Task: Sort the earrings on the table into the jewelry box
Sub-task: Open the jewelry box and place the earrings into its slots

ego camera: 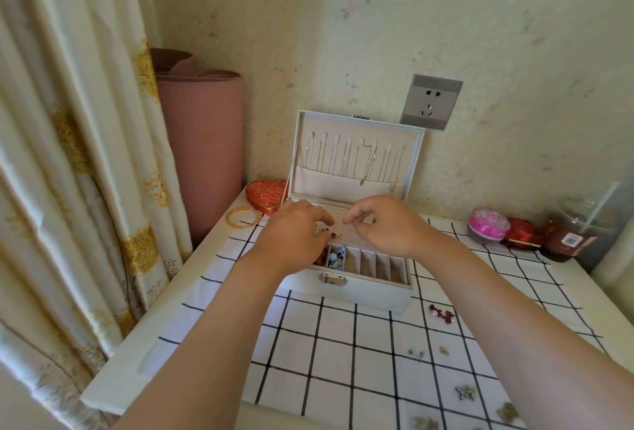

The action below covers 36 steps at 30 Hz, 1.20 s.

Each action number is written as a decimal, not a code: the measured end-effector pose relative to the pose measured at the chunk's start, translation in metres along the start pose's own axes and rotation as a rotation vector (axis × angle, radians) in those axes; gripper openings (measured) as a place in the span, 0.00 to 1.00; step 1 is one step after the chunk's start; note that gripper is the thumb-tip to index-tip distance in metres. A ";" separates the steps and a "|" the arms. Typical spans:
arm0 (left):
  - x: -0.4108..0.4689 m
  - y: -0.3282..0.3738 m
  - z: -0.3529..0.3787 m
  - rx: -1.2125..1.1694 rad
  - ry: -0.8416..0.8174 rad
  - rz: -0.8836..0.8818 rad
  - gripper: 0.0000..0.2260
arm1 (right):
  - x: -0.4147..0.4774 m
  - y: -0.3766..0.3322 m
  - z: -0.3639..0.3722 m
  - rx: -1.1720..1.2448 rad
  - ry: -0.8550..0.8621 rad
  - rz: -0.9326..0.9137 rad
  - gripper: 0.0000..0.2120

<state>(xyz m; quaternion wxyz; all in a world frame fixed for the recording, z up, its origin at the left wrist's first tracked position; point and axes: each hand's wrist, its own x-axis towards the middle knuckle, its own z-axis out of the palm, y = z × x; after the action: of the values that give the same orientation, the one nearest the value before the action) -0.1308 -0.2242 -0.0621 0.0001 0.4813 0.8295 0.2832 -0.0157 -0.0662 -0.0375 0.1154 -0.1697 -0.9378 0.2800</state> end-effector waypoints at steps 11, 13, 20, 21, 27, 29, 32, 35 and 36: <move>-0.017 0.103 0.036 0.043 -0.110 0.260 0.10 | -0.114 0.062 -0.045 -0.122 -0.003 0.238 0.10; -0.017 0.118 0.050 0.150 -0.145 0.334 0.11 | -0.128 0.071 -0.048 -0.209 -0.103 0.292 0.11; -0.011 0.141 0.087 0.509 -0.201 0.476 0.13 | -0.141 0.082 -0.044 -0.309 -0.188 0.248 0.13; -0.010 0.143 0.091 0.509 -0.221 0.479 0.13 | -0.141 0.083 -0.043 -0.314 -0.189 0.236 0.12; -0.007 0.147 0.106 0.496 -0.292 0.424 0.10 | -0.138 0.094 -0.047 -0.300 -0.160 0.221 0.09; -0.005 0.145 0.108 0.464 -0.280 0.412 0.09 | -0.139 0.098 -0.052 -0.256 -0.112 0.225 0.09; -0.002 0.143 0.104 0.427 -0.226 0.416 0.08 | -0.140 0.103 -0.058 -0.158 -0.051 0.231 0.09; 0.002 0.140 0.090 0.358 -0.159 0.396 0.07 | -0.140 0.101 -0.059 -0.014 0.005 0.251 0.09; 0.003 0.139 0.085 0.311 -0.138 0.382 0.07 | -0.140 0.099 -0.059 0.040 0.023 0.257 0.09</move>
<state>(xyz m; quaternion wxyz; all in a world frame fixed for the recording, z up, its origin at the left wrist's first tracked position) 0.0018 -0.1297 -0.0671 -0.0707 0.6417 0.7552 0.1138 0.1557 -0.0134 -0.0616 0.0927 -0.2893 -0.9012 0.3090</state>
